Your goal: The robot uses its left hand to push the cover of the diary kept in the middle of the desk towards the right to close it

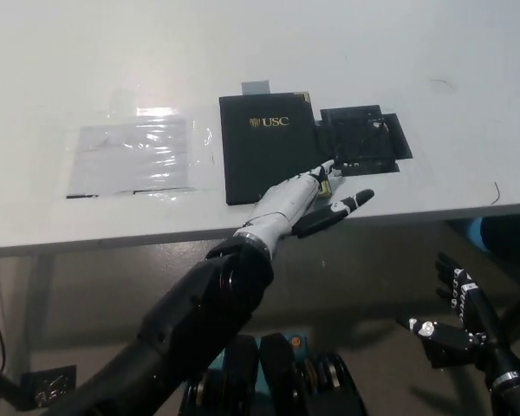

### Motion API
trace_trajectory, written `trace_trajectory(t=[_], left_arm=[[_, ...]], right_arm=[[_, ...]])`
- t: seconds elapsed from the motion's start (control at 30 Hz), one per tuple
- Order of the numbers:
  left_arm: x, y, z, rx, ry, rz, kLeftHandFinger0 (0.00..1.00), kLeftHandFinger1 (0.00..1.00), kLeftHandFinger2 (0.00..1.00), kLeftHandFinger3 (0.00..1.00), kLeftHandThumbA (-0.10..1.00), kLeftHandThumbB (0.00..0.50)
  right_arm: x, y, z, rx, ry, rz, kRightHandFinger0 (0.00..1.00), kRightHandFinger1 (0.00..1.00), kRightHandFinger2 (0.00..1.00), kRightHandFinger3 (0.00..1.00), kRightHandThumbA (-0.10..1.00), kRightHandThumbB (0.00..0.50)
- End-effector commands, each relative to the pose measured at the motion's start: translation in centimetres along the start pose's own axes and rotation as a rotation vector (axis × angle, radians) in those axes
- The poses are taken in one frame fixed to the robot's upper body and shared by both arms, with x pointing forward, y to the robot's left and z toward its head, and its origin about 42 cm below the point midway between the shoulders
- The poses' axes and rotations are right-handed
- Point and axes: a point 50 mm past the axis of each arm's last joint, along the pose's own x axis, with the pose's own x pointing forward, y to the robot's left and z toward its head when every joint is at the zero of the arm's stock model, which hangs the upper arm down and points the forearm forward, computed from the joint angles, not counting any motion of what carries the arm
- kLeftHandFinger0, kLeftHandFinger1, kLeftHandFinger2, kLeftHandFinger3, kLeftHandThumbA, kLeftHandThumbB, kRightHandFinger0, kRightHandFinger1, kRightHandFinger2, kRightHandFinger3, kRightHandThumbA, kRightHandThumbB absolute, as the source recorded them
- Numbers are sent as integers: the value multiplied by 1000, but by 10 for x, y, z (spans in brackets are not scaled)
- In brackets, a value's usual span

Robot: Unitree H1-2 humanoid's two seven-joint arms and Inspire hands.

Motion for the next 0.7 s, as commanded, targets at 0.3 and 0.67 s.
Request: trace_trajectory(t=[0.3,0.67], left_arm=[[-26,82,6,-49,-14,142,1000,1000,1000,1000,1000,183],[-130,197,84,-481,-518,457,1000,1000,1000,1000,1000,280]], right_arm=[[0,-10,7,3,-31,-30,904,999,978,1000,1000,500],[-1,-16,4,26,-31,-34,951,1000,1000,1000,1000,500]])
